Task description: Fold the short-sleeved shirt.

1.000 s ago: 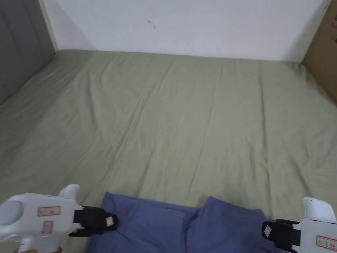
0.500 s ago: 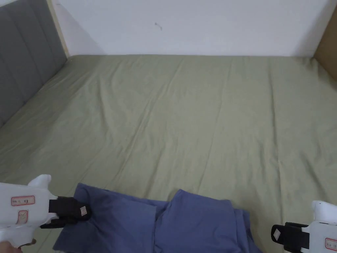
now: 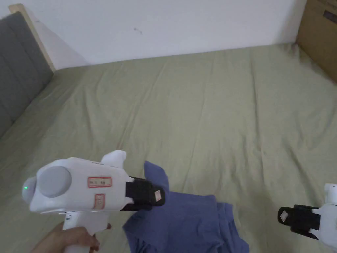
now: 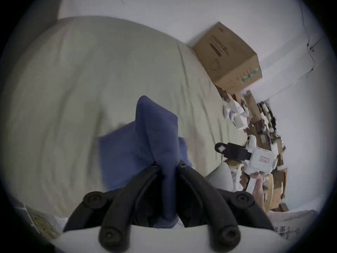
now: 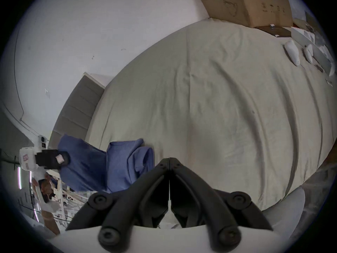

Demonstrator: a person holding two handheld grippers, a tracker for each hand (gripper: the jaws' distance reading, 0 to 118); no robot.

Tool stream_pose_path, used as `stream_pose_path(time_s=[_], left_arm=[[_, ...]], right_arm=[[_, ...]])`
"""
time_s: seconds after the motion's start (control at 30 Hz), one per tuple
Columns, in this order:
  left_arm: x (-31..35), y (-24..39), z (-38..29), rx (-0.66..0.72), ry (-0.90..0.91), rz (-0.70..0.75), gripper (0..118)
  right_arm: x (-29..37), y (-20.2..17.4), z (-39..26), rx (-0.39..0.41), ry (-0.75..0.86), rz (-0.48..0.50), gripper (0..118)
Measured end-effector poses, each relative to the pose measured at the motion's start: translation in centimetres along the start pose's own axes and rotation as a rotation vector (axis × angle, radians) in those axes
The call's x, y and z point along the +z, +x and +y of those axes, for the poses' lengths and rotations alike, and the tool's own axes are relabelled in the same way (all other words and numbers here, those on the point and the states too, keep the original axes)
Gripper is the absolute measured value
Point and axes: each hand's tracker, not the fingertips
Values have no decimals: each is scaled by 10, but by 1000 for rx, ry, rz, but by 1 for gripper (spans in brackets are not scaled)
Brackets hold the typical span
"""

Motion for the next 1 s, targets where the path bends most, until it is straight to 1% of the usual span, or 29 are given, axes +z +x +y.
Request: stream_pose_path(time_s=[0.1,0.13,0.17,0.2,0.23,0.27,0.3,0.33,0.4,0.43,0.47,0.5,0.53,0.57,0.6,0.63,0.67,0.73,0.8,0.83,0.87,0.9,0.93,0.97,1.0], left_arm=[[-53,15,0,7,-73,8,11],[-69,18,-1,5,-84,-8,19],[-82,20,-2,10,-106,-26,31],[-96,22,-4,65,-141,-51,45],[-106,23,-4,79,-163,-84,63],[-112,24,-5,76,-178,-107,76],[-111,26,-6,70,-171,-104,85],[-108,28,-6,58,-170,-99,91],[-95,24,-4,34,-136,-91,90],[-85,18,-3,32,-119,-83,89],[-76,12,-3,47,-96,-63,85],[-54,19,-9,67,-48,-43,73],[-45,11,-11,65,-11,-12,41],[-41,3,-14,63,-2,15,12],[-40,-6,-18,74,-3,62,2],[-43,-16,-20,83,-10,128,2],[-47,-21,-24,101,-7,147,2],[-64,-30,-37,88,0,116,1],[-85,-37,-48,152,-21,-15,1],[-98,-38,-54,171,-45,-51,1],[-108,-38,-59,191,-68,-28,1],[-114,-21,-62,171,-81,-10,1],[-123,-19,-66,155,-78,-8,1],[-129,-18,-68,162,-83,-13,1],[-133,-16,-70,181,-96,-51,1]], right_arm=[[8,12,-3,-38,5,25,0],[10,16,-5,-46,6,22,0],[11,20,-5,-54,8,12,0],[12,24,-7,-66,5,0,0],[12,27,-8,-75,3,1,0],[13,30,-10,-85,5,3,0],[15,31,-10,-100,9,8,0],[15,32,-10,-110,8,19,0],[16,31,-10,-106,12,21,0],[15,31,-9,-102,14,21,0],[15,30,-8,-99,15,23,0],[14,29,-8,-99,17,26,0],[13,28,-8,-99,18,33,0],[11,26,-7,-99,17,39,0],[10,24,-8,-97,16,43,0],[8,21,-8,-91,14,47,0],[7,19,-7,-81,7,52,0],[2,15,-5,-65,-2,53,0],[-1,11,-2,-54,-9,54,0],[-1,10,-1,-48,-6,51,0],[-1,8,1,-40,-5,51,0],[-1,6,2,-30,-7,49,0],[-1,7,2,-24,-8,49,0],[-2,10,2,-20,-10,48,0],[-2,10,2,-17,-13,46,0]])
